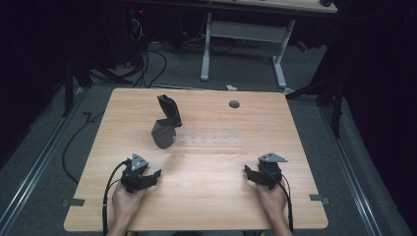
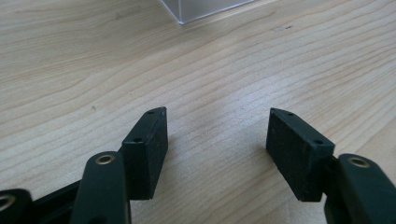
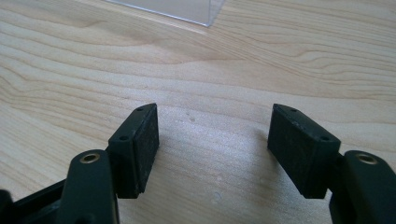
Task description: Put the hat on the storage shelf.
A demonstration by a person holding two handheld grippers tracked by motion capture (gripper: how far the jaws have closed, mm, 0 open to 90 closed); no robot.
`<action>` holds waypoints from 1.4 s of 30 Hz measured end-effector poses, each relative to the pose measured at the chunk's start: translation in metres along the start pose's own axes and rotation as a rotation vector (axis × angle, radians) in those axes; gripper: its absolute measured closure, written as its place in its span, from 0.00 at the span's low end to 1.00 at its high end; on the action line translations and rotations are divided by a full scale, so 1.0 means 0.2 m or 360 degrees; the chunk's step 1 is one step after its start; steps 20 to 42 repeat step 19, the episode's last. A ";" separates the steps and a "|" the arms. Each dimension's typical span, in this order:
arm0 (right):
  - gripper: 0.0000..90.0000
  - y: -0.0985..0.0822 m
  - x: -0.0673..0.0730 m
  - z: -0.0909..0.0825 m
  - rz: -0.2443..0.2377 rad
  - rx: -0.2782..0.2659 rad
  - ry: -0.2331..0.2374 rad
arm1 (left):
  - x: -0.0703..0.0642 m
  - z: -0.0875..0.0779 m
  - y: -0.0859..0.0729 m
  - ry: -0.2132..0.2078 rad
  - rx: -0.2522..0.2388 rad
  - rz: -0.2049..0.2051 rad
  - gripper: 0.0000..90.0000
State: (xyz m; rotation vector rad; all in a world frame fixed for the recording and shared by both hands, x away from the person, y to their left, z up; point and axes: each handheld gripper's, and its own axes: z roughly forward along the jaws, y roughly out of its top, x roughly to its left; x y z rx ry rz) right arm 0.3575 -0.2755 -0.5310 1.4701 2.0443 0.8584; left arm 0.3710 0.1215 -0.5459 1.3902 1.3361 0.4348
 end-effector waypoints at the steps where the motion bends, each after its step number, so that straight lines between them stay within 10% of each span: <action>1: 0.38 0.00 0.00 0.00 0.0001 0.0000 0.0000 | 0.00 0.00 0.00 0.0000 0.0006 0.0008 0.43; 42: 0.38 0.00 0.00 0.00 -0.0004 0.0000 0.0002 | 0.00 0.00 -0.01 -0.0013 0.0013 0.0019 0.39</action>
